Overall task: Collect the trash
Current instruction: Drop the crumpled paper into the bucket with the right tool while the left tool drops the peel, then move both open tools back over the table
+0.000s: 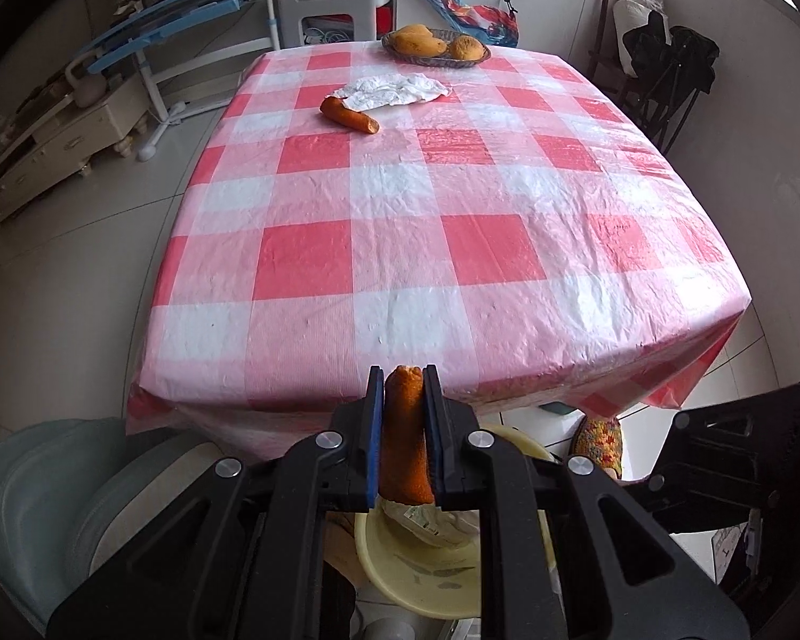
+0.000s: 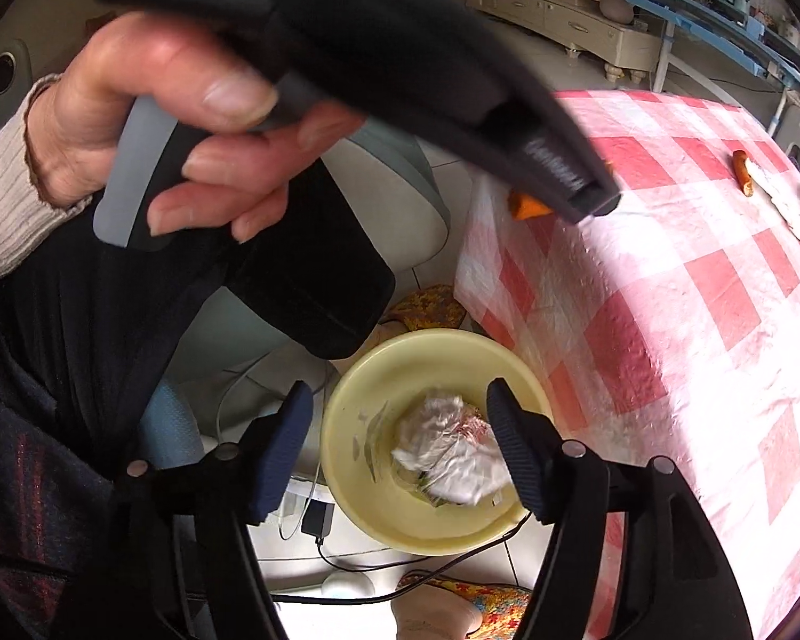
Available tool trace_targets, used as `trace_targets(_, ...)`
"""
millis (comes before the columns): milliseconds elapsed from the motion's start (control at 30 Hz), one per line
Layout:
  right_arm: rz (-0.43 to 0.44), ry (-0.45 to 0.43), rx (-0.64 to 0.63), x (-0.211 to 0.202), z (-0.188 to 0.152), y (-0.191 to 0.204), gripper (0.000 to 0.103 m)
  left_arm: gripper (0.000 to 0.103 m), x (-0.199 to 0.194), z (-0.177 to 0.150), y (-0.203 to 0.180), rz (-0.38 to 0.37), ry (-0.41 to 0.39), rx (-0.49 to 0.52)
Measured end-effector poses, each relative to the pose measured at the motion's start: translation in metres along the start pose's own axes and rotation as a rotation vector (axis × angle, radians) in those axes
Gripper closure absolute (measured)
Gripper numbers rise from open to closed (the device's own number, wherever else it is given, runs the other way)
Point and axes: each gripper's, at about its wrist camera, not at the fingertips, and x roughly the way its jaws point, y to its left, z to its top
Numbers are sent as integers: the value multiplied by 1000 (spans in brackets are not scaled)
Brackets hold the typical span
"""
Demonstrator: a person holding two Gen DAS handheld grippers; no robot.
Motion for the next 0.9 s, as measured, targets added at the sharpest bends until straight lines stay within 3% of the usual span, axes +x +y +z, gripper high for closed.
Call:
trace_targets(200,-74,-35,32,-15,-7,1,31,89,-2,-15,-7,-21,36,18)
trace_targets(333,-161,-51,68,-30,-9,-11,28,87,16,-36,-27,-107,200,94)
trace_targets(367,-174,-44,76,-30,-10,-15,22,85,20,-42,-32,-100,224,110)
trace_targets(467,-262,-26,82,-34,-14,-22,20,65,22,-48,-35,-110,264,113)
trace_targets(500,-260,-28,95,-37,-15,-26,20,60,20,-47,-33,-105,253,106)
trace_targets(633,-316,-49,137,-43,-14,-43,20,58,17,-30,-15,-87,186,6)
trace_targets(733,-357,-77,194,-46,-7,-65,20,55,13,-4,2,-12,88,-70)
trace_targets(900,-445,-122,245,-46,13,-106,17,50,21,50,31,41,-30,-208)
